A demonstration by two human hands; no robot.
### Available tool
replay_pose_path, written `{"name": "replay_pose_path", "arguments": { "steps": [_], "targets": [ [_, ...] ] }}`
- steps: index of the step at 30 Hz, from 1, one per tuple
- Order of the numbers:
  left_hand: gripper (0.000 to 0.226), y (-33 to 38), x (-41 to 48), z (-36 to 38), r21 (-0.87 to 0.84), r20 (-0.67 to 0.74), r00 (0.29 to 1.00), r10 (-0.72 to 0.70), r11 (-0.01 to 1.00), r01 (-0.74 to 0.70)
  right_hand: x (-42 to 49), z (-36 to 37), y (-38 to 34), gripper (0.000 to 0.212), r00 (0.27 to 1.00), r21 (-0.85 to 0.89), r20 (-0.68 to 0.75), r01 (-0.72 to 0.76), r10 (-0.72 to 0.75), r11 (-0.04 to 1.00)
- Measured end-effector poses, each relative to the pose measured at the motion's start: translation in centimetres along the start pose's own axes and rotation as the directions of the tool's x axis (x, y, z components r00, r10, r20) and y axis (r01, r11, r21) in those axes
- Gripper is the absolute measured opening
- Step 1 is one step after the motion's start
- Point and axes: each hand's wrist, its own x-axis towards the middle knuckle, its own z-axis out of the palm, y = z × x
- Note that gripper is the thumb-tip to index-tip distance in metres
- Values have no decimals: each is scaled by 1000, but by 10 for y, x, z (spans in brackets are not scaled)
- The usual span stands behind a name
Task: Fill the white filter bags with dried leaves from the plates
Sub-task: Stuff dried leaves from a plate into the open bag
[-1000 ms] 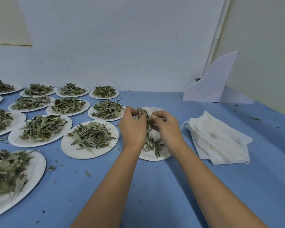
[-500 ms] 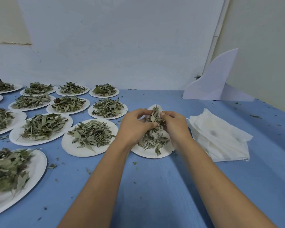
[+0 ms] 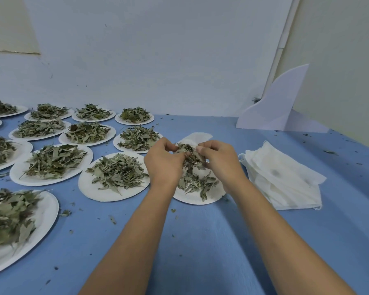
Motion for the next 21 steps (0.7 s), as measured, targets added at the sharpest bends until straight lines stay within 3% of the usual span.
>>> {"name": "replay_pose_path", "arguments": {
  "steps": [8,14,17,21],
  "targets": [
    [27,8,11,11,40,-83,996,-38,998,41,-4,-1,1,18,997,-91,-1,83,-84,992],
    [20,9,17,13,145,-98,995,25,989,-11,-4,3,3,20,996,76,94,-4,-4,997],
    [25,10,11,15,103,-107,994,29,995,-18,-6,3,6,22,993,238,112,-55,29,970],
    [9,5,6,13,-3,-18,999,45,999,-45,-5,0,7,17,992,359,66,-120,103,926]
  ]
}}
